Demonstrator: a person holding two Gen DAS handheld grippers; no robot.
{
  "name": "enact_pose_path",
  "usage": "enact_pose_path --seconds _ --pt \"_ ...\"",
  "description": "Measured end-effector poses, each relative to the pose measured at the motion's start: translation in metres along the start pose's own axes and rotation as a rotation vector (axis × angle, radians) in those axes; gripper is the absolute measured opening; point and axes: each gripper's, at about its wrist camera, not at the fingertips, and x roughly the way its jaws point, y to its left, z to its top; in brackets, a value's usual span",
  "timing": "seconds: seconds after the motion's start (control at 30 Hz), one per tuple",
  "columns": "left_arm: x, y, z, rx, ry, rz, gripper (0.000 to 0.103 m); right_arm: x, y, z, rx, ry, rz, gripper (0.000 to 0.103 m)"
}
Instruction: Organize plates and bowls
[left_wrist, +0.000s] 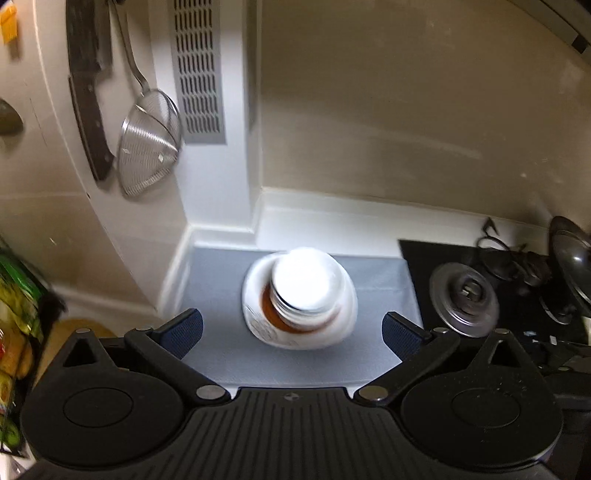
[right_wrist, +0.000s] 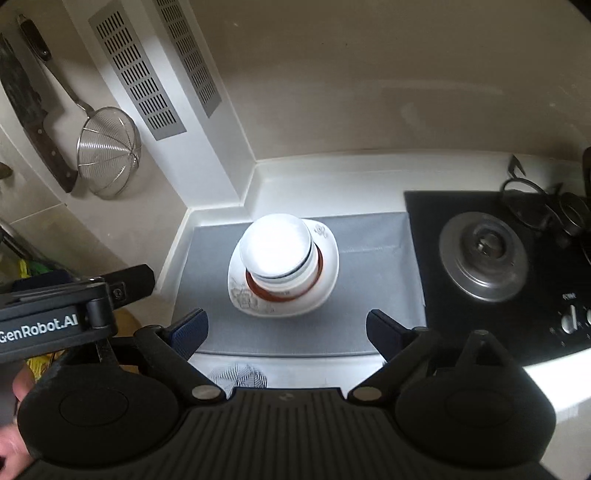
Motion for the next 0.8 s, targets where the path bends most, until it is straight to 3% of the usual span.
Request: enact_pose_path --seconds 0.27,0.4,0.8 --pt "-0.008 -0.012 0.002 0.055 0.030 0.032 0.103 -0.022 0.018 -0.005 -0.063 -0.048 -0.089 0.095" --pt "-0.009 -0.011 0.003 0.047 0.045 0.045 0.103 -0.018 0.014 -0.001 -0.026 -0.014 -0.051 0.096" --pt "0.000 -0.016 0.006 0.073 0.090 0.072 0.103 -0.005 0.011 -0.002 -0.020 0.009 -0.060 0.100"
